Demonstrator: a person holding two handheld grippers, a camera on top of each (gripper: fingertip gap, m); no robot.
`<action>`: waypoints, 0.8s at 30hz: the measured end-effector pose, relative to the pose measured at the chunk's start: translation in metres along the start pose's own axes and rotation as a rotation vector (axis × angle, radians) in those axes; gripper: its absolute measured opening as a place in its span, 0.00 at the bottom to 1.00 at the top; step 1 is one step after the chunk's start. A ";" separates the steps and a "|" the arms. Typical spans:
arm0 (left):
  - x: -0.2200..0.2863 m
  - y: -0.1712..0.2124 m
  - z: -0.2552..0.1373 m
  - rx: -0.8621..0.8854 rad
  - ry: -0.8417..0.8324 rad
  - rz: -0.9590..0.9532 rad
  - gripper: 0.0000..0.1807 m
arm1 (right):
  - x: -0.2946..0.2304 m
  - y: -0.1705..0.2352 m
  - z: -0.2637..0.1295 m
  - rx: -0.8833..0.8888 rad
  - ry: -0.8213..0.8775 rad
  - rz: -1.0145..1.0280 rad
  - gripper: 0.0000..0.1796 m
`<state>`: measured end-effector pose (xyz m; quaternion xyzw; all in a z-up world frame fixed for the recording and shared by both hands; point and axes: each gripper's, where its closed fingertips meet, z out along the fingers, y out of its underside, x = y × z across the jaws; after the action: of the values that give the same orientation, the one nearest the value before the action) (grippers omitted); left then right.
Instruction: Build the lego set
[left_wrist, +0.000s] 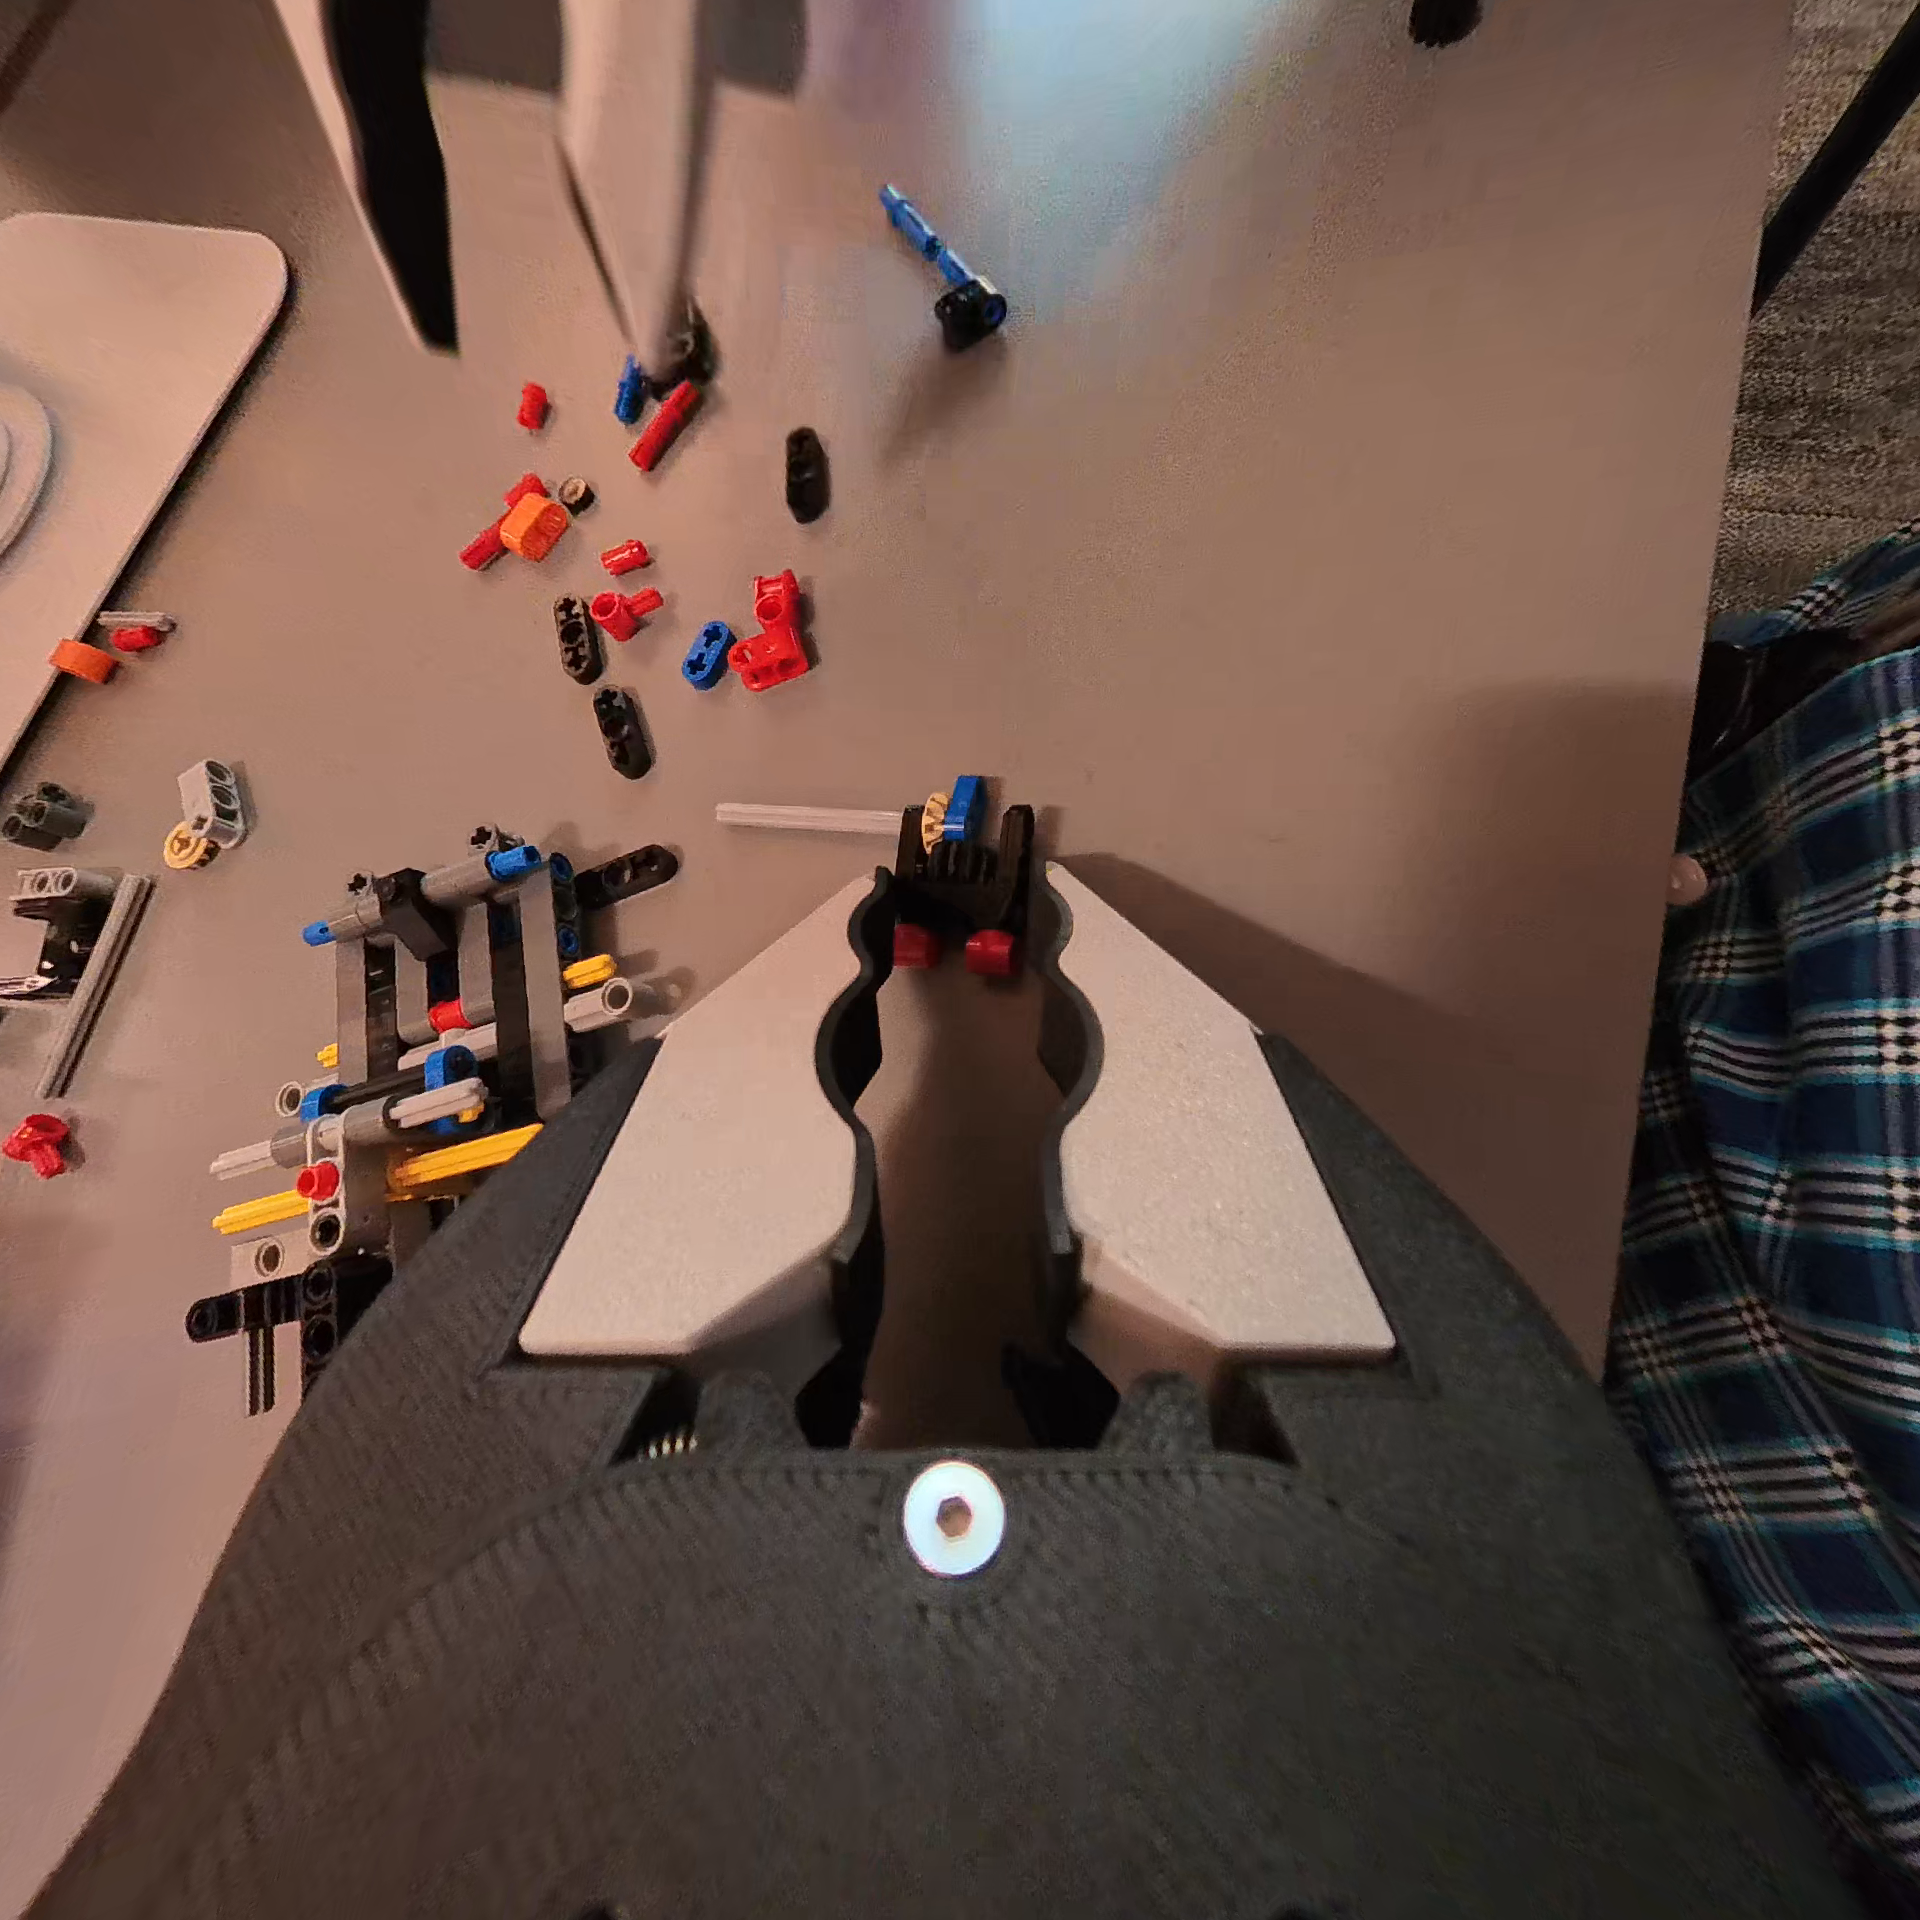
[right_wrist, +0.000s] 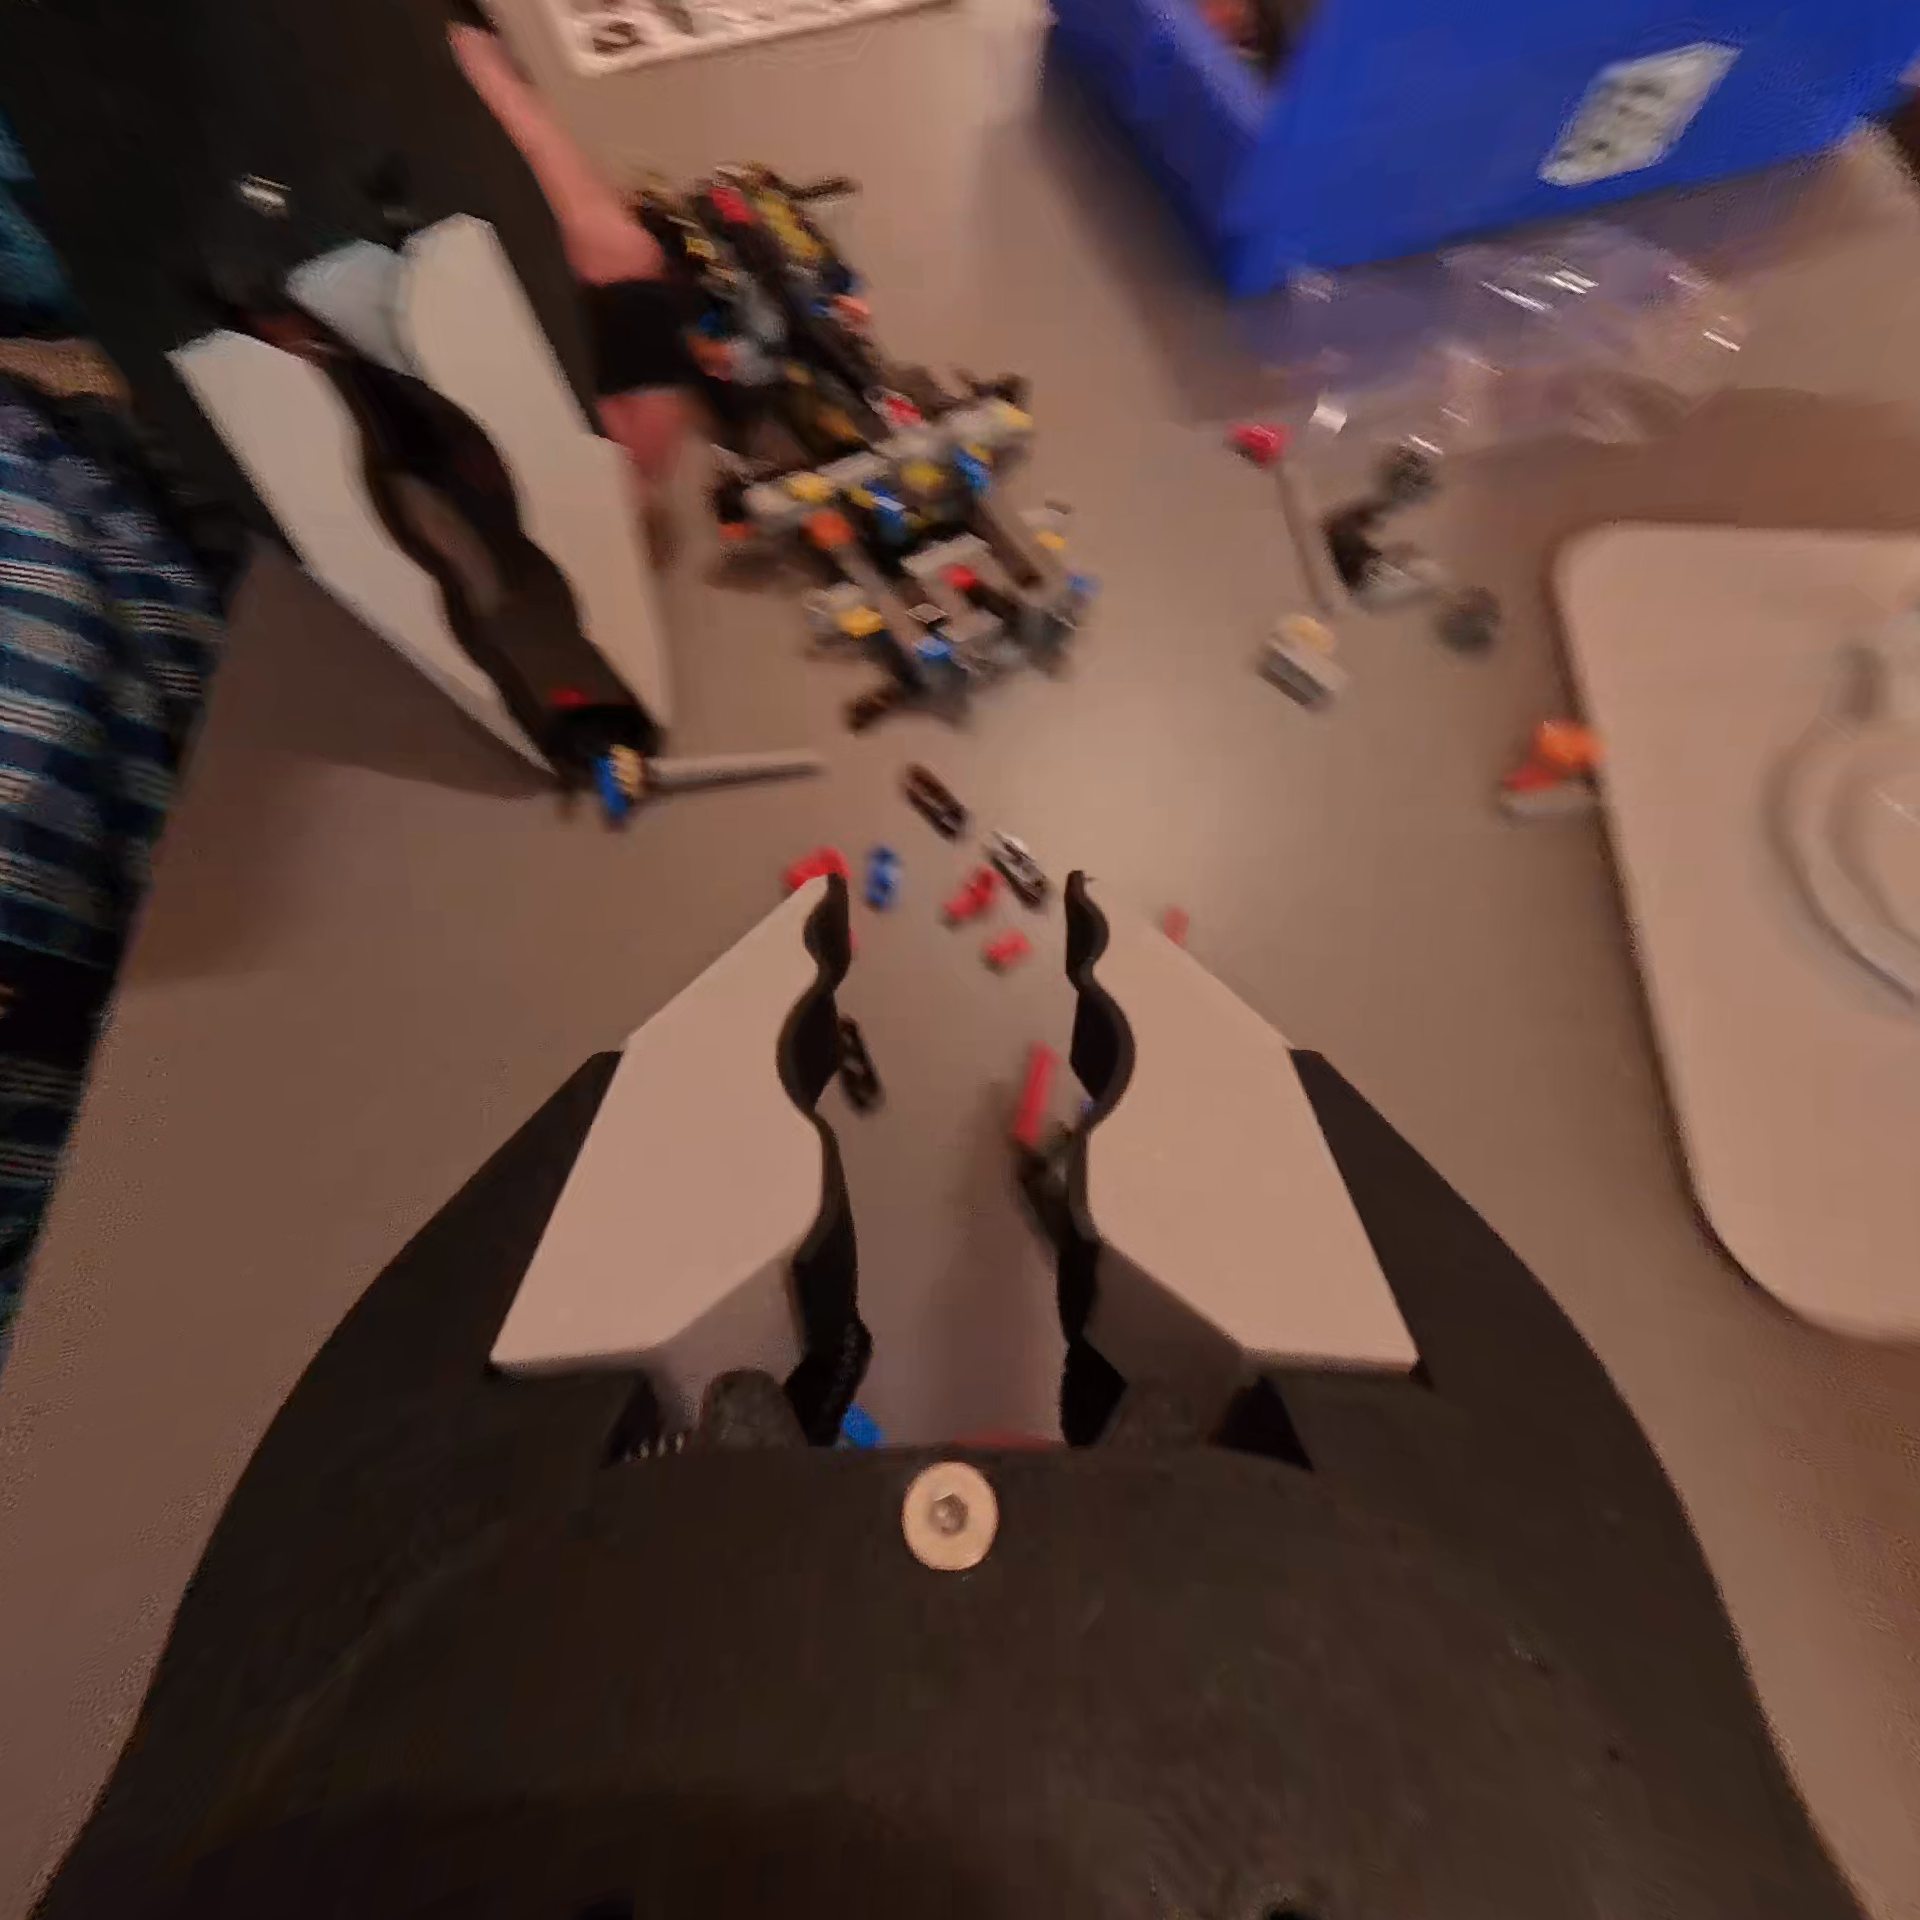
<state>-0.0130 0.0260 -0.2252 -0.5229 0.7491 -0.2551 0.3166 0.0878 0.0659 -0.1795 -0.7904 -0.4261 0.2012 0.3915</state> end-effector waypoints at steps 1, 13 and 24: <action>0.000 0.000 0.000 0.000 0.003 -0.003 0.13 | 0.014 0.009 -0.007 -0.013 0.048 0.024 0.21; 0.001 0.000 0.000 0.000 0.006 -0.005 0.13 | 0.036 0.037 0.025 -0.193 0.160 -0.003 0.09; 0.002 -0.001 0.001 0.000 0.004 -0.003 0.13 | 0.037 0.038 0.031 -0.195 0.152 0.007 0.03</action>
<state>-0.0123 0.0243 -0.2255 -0.5235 0.7489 -0.2565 0.3150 0.1080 0.0977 -0.2283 -0.8390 -0.4101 0.0999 0.3433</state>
